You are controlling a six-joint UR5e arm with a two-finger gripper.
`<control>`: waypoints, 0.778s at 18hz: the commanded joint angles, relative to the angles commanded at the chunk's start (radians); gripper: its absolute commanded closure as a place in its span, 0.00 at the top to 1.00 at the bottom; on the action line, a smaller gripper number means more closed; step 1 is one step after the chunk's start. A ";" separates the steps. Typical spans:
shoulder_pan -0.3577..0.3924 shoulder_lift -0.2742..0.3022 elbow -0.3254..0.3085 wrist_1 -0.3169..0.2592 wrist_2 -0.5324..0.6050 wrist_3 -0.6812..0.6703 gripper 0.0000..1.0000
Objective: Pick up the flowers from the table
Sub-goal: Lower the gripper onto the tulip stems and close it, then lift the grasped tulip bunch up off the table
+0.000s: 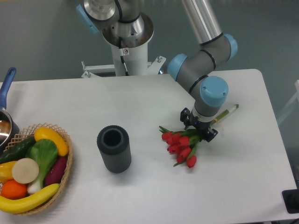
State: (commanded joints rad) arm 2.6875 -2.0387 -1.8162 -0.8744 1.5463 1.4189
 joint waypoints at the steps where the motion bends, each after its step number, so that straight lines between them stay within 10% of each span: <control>1: 0.000 0.000 0.000 0.000 0.000 0.000 0.46; 8: 0.002 0.008 0.003 -0.003 0.000 -0.005 0.24; 14: 0.009 0.024 0.014 -0.005 -0.003 -0.006 0.24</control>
State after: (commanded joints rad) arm 2.6967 -2.0142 -1.8024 -0.8790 1.5432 1.4128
